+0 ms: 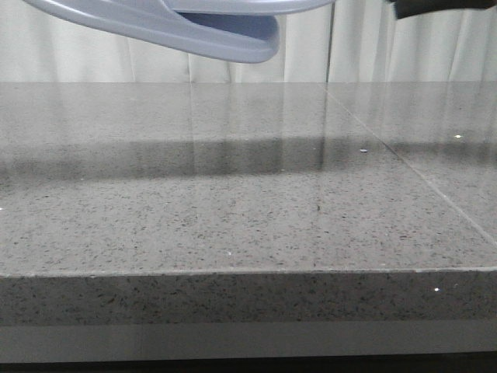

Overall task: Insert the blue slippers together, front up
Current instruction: 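Open the right gripper and withdraw it from the stacked slippers, then lower the stacked slippers onto the table with the left gripper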

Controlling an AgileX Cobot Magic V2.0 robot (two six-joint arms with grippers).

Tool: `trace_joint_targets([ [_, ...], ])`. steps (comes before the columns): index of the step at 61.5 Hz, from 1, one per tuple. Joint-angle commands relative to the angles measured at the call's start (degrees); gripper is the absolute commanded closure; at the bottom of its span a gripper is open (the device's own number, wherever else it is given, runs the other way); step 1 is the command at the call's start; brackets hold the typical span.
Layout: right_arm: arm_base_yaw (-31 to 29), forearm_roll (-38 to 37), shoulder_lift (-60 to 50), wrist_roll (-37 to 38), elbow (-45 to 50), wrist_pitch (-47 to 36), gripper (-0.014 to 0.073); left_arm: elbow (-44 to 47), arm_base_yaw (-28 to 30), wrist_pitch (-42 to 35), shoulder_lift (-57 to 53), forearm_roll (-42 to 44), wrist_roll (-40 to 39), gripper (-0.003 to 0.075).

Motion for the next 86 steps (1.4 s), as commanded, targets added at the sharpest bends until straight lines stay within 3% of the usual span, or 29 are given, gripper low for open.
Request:
trace_joint_targets([
  [1, -1.9, -2.9, -4.8, 1.8, -4.3, 2.3, 0.0390, -1.5, 0.0, 4.4, -1.8, -5.9, -0.2, 0.0739],
  [10, -1.8, -19.9, -9.8, 7.8, -9.0, -0.9, 0.0390, -1.5, 0.0, 4.2, -1.8, -5.9, -0.2, 0.0739],
  [23, -1.8, -31.5, -17.5, 10.2, -9.4, -7.6, 0.0393, -1.5, 0.0, 3.7, -1.8, -5.9, -0.2, 0.0739],
  [41, -1.8, -34.9, -24.6, 10.2, -8.9, -9.4, 0.0516, -1.5, 0.0, 3.7, -1.8, -5.9, -0.2, 0.0739],
  [48, -1.8, -35.9, -27.4, 10.1, -7.8, -9.5, 0.0663, -1.5, 0.0, 3.7, -1.8, -5.9, -0.2, 0.0739],
  [68, -1.8, -36.1, -30.6, 10.0, -3.7, -10.4, 0.0653, -1.5, 0.0, 2.9, -1.8, -5.5, -0.2, 0.0739],
  [86, -1.8, -36.1, -30.6, 10.0, -3.7, -10.4, 0.0653, -1.2, -1.9, -2.6, -1.2, 1.0, -0.7, 0.0739],
])
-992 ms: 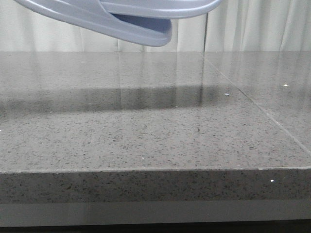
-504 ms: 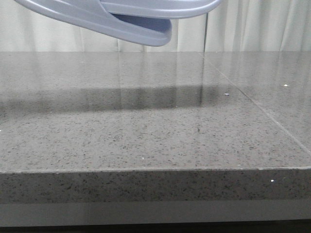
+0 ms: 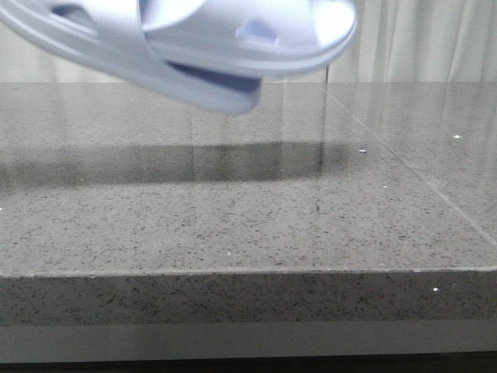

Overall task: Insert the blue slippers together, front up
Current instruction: 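Lower the stacked slippers onto the table with the left gripper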

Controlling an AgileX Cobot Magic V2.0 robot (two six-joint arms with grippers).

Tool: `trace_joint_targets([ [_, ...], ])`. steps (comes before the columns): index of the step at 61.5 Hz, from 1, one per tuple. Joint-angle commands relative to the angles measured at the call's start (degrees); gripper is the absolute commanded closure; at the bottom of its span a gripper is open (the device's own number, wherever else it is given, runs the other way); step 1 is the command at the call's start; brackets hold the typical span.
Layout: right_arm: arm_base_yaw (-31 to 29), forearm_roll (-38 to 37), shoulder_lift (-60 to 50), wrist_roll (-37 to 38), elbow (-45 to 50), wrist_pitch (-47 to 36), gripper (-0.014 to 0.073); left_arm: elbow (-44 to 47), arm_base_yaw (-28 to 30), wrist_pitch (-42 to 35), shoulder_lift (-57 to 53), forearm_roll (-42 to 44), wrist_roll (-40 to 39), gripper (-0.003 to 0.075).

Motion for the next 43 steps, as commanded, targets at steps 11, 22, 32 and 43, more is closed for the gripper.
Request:
trace_joint_targets([
  [11, -0.1, 1.3, -0.9, -0.2, -1.3, -3.8, 0.0653, -1.6, -6.8, -2.4, 3.3, -4.4, -0.7, 0.0739],
  [22, -0.1, 1.3, -0.9, -0.2, -1.3, -3.7, 0.0653, -1.6, -9.2, -6.5, 7.2, -3.4, -0.7, 0.0739],
  [32, -0.1, 1.3, -0.9, -0.2, -1.3, -3.6, 0.0653, -1.6, -9.2, -10.4, 8.6, 0.0, -0.8, 0.0739],
  [43, -0.1, 1.3, -0.9, -0.2, -1.3, -3.8, 0.0653, -1.6, -9.6, -10.9, 9.7, 3.9, -0.8, 0.0694],
])
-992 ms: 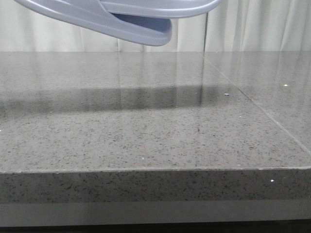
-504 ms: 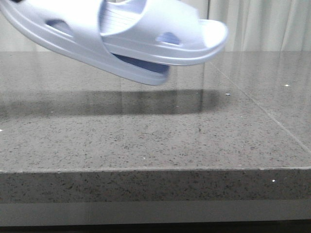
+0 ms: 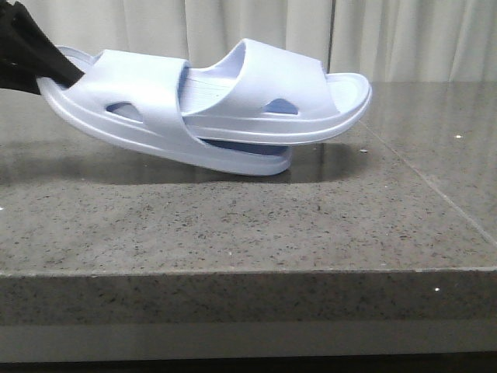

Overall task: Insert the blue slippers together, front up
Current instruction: 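Lower the stacked slippers onto the table with the left gripper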

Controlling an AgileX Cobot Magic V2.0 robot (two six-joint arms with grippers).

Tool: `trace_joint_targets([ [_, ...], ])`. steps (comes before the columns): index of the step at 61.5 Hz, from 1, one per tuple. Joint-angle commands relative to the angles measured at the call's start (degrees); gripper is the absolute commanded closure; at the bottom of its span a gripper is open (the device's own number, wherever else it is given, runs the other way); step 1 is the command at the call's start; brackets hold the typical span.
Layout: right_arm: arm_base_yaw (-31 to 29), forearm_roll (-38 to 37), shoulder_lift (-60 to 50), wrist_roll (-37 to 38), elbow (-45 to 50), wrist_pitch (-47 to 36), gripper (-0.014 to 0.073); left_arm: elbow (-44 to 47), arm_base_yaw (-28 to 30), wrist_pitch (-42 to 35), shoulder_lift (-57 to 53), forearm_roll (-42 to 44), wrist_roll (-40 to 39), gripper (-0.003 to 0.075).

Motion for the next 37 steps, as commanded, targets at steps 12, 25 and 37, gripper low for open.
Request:
trace_joint_targets([
  [12, -0.1, 1.3, -0.9, -0.2, -1.3, -3.9, 0.0653, -1.6, -1.5, -1.5, 0.8, 4.2, -0.3, 0.0470],
  [25, -0.1, 1.3, -0.9, -0.2, -1.3, -3.9, 0.0653, -2.0, -1.2, -3.4, 1.3, 10.1, -0.6, 0.0400],
  [37, -0.1, 1.3, -0.9, -0.2, -1.3, -3.8, 0.0653, -5.3, -1.1, -3.0, 1.3, 21.4, -9.0, 0.0400],
])
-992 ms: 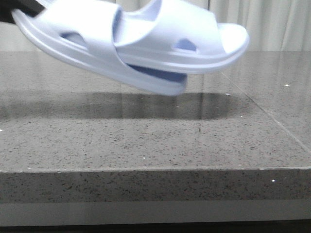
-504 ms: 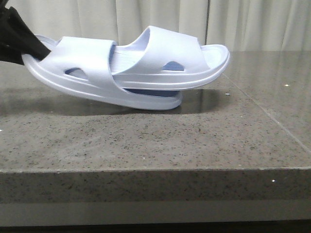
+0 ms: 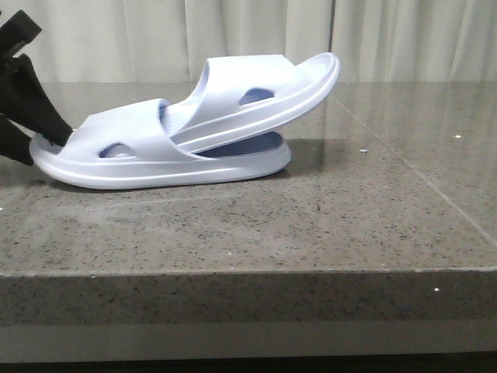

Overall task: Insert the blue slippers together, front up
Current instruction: 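Lower the stacked slippers onto the table with the left gripper, then open the left gripper and pull it back from the slippers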

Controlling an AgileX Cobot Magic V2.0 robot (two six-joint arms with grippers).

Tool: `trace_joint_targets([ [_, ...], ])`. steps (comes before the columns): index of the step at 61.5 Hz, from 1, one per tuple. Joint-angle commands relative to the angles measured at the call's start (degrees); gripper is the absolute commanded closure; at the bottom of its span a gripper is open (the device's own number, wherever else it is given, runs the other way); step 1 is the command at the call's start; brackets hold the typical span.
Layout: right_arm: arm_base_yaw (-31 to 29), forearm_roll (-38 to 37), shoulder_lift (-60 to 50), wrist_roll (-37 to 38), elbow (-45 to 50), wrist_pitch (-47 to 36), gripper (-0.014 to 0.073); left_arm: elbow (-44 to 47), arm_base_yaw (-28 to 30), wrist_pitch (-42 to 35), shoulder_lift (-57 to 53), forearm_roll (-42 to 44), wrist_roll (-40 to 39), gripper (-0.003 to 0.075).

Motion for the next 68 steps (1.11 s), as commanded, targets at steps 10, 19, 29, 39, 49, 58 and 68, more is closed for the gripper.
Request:
trace_joint_targets([
  [10, -0.1, 1.3, -0.9, -0.2, -1.3, -3.4, 0.0653, -7.0, 0.0, 3.5, -2.6, 7.2, -6.6, 0.0414],
  [19, -0.1, 1.3, -0.9, -0.2, -1.3, -3.5, 0.0653, -10.1, 0.0, 5.1, -4.5, 8.9, -8.5, 0.0588],
  [29, -0.1, 1.3, -0.9, -0.2, -1.3, -3.8, 0.0653, -12.2, 0.0, 5.7, -7.6, 11.4, -9.3, 0.0739],
  [39, -0.1, 1.3, -0.9, -0.7, -1.3, -4.2, 0.0653, -12.3, 0.0, 4.4, -12.7, 14.1, -9.3, 0.0739],
  [49, -0.1, 0.1, -1.6, -1.3, -1.3, -6.4, 0.0653, -11.6, -0.1, -0.6, -20.1, 21.2, -12.9, 0.0739],
  [58, 0.1, -1.9, -4.9, -1.3, 1.1, -12.0, 0.0653, -7.2, -0.1, -8.0, -29.9, 23.8, -13.3, 0.0739],
  [68, 3.9, -4.2, -8.7, -4.1, 7.1, -18.9, 0.0653, 0.2, -0.1, -15.9, -40.2, 25.2, -13.3, 0.0739],
])
